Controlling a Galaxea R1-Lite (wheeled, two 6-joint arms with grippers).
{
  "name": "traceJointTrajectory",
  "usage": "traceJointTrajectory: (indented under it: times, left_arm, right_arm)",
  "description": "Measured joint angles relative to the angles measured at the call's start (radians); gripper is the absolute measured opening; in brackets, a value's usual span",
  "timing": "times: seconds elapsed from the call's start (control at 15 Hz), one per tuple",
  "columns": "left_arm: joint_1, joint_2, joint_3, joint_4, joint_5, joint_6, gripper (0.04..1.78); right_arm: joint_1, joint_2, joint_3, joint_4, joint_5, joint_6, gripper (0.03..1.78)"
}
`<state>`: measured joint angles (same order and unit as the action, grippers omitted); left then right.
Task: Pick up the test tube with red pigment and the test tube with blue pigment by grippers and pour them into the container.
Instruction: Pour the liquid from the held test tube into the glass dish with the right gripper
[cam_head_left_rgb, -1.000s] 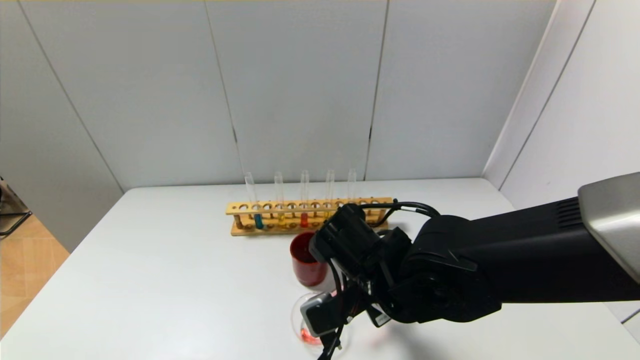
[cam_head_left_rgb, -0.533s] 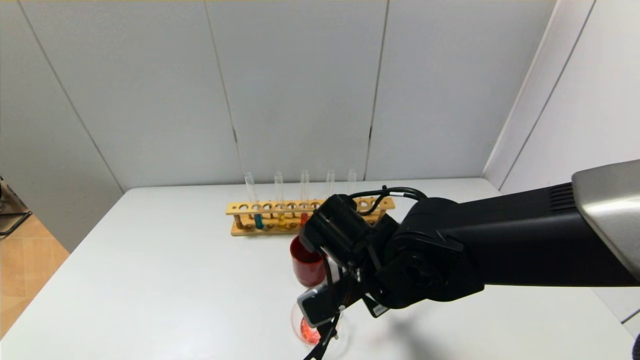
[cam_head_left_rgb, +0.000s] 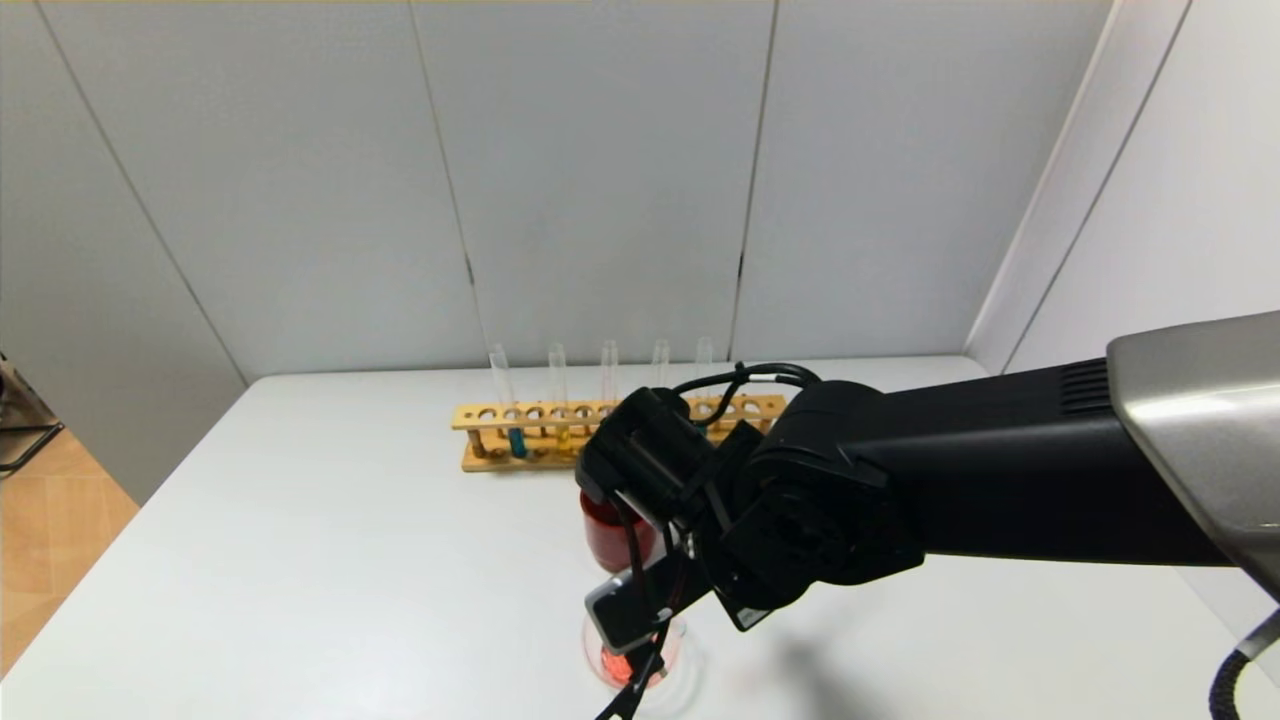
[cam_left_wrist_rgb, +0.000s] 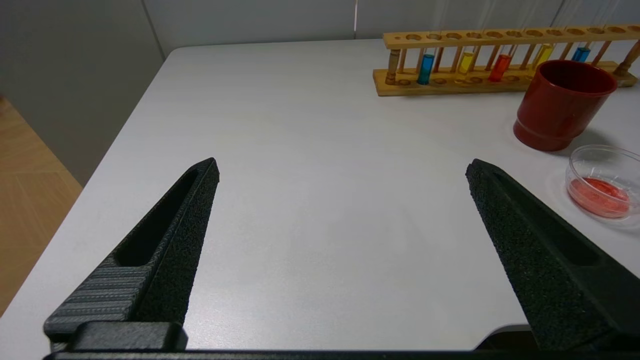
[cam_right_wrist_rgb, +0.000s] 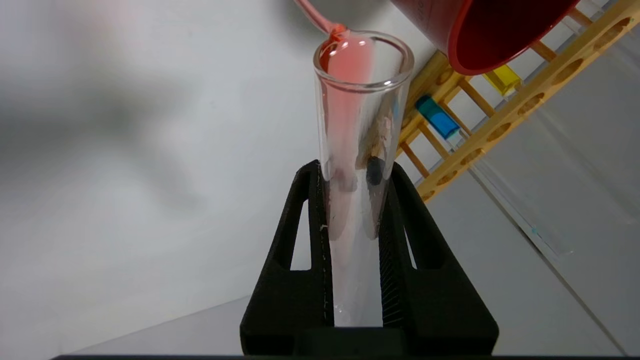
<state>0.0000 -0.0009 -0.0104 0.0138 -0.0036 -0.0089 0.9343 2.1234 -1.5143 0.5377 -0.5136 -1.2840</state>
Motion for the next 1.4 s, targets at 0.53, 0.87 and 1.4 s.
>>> traceJointTrajectory:
  times: [0.53,0.87,1.4]
  left_arm:
    - [0.000,0.000,0.000,0.000,0.000,0.001,1.75]
    - [0.000,0.000,0.000,0.000,0.001,0.000,1.75]
    - [0.000,0.000,0.000,0.000,0.000,0.001,1.75]
  right_arm:
    - [0.053,0.040,-0.117,0.102,-0.062,0.001,0.35]
    - [0.071,0.059,-0.169,0.177,-0.103,0.002,0.35]
    - [0.080,0.109,-0.257,0.256,-0.122,0.002,0.35]
